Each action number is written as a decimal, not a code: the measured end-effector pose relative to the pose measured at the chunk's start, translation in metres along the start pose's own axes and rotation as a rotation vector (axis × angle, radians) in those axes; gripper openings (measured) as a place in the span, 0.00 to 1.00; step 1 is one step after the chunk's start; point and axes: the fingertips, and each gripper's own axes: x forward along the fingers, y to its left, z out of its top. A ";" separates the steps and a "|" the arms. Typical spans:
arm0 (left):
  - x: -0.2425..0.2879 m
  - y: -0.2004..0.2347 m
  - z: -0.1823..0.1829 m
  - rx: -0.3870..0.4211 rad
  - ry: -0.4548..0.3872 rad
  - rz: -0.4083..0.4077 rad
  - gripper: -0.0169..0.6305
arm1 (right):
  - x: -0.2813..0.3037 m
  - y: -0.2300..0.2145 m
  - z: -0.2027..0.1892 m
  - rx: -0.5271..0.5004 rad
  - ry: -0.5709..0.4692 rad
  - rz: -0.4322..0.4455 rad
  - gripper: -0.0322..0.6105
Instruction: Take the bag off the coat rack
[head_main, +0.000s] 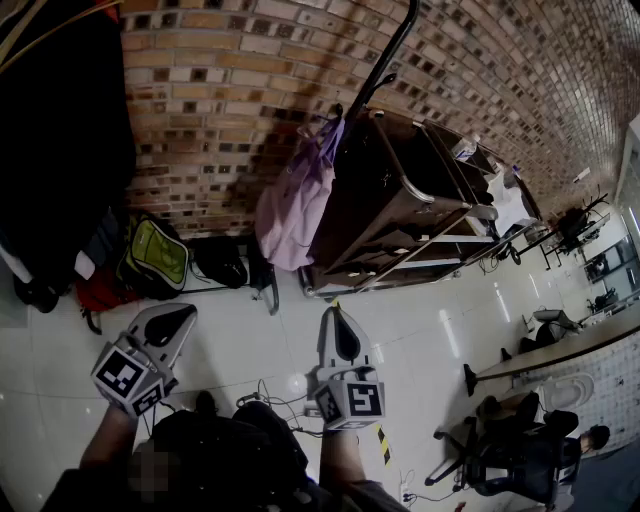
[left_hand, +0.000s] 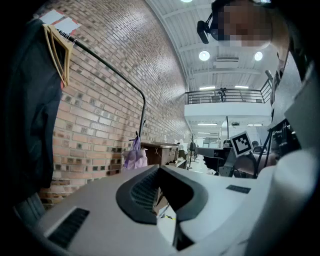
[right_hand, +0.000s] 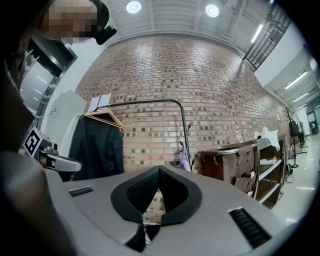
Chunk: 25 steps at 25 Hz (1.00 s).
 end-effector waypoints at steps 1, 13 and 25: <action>0.000 0.003 0.000 -0.003 0.001 -0.002 0.04 | 0.001 0.002 -0.003 0.008 0.008 -0.006 0.08; 0.021 0.052 0.017 -0.018 -0.026 0.023 0.04 | 0.055 -0.001 -0.006 0.049 -0.011 -0.001 0.08; 0.106 0.120 0.023 -0.029 -0.017 0.089 0.04 | 0.171 -0.041 -0.012 0.055 -0.009 0.082 0.08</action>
